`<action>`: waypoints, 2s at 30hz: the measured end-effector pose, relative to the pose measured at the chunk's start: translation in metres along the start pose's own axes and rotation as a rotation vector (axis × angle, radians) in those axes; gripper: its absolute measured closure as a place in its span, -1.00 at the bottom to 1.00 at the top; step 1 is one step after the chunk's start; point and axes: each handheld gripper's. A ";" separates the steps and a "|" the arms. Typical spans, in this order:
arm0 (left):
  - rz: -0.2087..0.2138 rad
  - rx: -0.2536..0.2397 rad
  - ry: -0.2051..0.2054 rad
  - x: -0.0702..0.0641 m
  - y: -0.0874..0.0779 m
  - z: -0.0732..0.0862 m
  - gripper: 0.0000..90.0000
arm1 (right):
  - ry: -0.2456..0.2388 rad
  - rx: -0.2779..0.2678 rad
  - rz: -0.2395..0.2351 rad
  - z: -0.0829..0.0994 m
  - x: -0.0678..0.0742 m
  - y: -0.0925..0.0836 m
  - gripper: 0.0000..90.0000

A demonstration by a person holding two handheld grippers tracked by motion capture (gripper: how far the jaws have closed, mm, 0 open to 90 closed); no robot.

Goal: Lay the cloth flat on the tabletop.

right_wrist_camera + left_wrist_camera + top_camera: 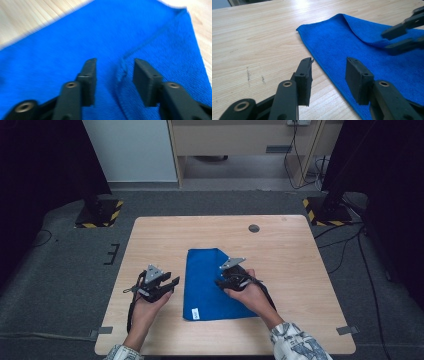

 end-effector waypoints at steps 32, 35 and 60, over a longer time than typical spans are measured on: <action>0.024 -0.007 0.004 0.007 -0.005 0.000 0.01 | 0.307 -0.071 0.391 0.003 -0.124 -0.018 -0.37; 0.035 0.017 0.027 0.002 0.001 -0.005 -0.20 | 0.303 -0.101 0.346 0.005 -0.110 -0.030 -0.46; 0.156 0.197 0.125 0.006 0.067 -0.039 -0.75 | 0.167 -0.089 -0.016 0.016 0.003 -0.031 -0.71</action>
Point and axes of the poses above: each handheld gripper's, and its own axes: y roughly forward along the jaws, z roughly out of its underside, x roughly to its left, and after that the axes turned 7 degrees about z, right-handed
